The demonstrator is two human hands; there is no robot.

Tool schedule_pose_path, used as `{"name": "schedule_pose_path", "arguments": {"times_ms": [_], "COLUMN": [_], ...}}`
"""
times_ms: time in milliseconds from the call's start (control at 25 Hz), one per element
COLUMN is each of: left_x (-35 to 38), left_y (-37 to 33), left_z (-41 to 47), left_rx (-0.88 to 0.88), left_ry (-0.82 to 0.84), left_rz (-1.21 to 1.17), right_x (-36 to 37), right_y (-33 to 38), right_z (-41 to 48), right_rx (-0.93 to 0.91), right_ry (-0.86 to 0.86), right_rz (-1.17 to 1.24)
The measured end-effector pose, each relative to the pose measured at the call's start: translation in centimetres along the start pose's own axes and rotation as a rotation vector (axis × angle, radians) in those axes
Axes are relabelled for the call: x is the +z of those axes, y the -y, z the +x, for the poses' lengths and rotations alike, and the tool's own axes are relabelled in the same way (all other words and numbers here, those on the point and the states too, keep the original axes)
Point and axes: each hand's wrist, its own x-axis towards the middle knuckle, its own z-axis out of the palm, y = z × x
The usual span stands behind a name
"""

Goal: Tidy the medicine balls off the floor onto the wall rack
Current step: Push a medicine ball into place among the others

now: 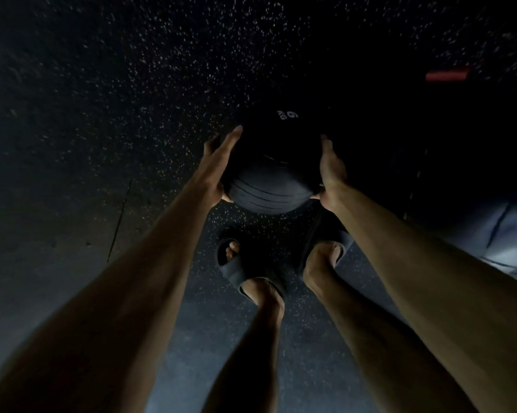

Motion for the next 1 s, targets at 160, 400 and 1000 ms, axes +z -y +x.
{"name": "schedule_pose_path", "arguments": {"times_ms": [160, 400, 1000], "left_x": [0.0, 0.3, -1.7], "left_y": [1.5, 3.3, -8.6], "left_z": [-2.3, -7.2, -39.9], "left_rx": [0.013, 0.093, 0.515], "left_ry": [-0.011, 0.006, 0.095], "left_rz": [0.013, 0.026, 0.128], "right_x": [-1.3, -2.8, -8.3], "right_y": [-2.3, -4.5, 4.6], "right_z": [-2.7, -6.3, -40.5], "right_rx": [0.003, -0.032, -0.432], "right_ry": [-0.034, -0.116, -0.243], "right_rz": [0.022, 0.041, 0.205]}}
